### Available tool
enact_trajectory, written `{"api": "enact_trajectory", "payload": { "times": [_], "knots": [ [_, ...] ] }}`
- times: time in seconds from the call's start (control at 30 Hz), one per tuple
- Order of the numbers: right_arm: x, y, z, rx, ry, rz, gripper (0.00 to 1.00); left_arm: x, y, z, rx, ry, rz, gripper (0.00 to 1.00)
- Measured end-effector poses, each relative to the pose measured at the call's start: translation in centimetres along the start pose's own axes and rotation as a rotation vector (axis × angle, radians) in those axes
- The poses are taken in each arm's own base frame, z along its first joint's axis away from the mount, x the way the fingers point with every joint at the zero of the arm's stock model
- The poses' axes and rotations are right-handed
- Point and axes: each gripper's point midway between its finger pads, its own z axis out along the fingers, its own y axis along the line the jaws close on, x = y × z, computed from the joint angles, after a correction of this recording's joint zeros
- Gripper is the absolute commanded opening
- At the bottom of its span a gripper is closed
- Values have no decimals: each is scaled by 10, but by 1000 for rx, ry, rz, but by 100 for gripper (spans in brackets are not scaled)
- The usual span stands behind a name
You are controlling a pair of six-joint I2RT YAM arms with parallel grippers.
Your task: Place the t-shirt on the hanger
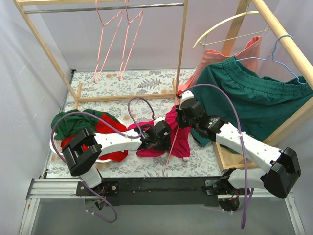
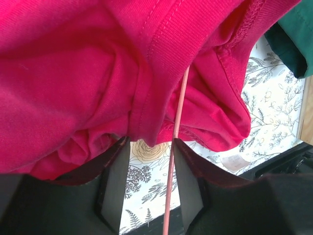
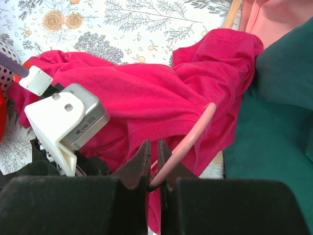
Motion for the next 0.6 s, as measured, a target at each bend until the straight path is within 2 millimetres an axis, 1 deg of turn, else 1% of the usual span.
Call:
{"api": "enact_trajectory", "payload": {
  "times": [0.07, 0.17, 0.23, 0.33, 0.4, 0.47, 0.6],
  "knots": [
    [0, 0, 0, 0, 0, 0, 1, -1, 1, 0, -3, -4, 0, 36],
    [0, 0, 0, 1, 0, 0, 1, -2, 2, 0, -13, -14, -1, 36],
    [0, -1, 0, 3, -1, 0, 1, -3, 3, 1, -16, -19, -3, 45],
    [-1, -2, 0, 9, -4, 1, 1, -4, 2, -3, 0, -34, -7, 49],
    [-5, -1, -1, 10, -22, 4, 1, -3, 7, -8, -5, -37, -1, 49],
    [-10, -1, -2, 6, -40, 15, 1, -1, 10, -10, -10, -35, 1, 46],
    [-12, 0, -4, 3, -50, 31, 1, -1, 13, -10, -19, -38, 6, 45]
  ]
}}
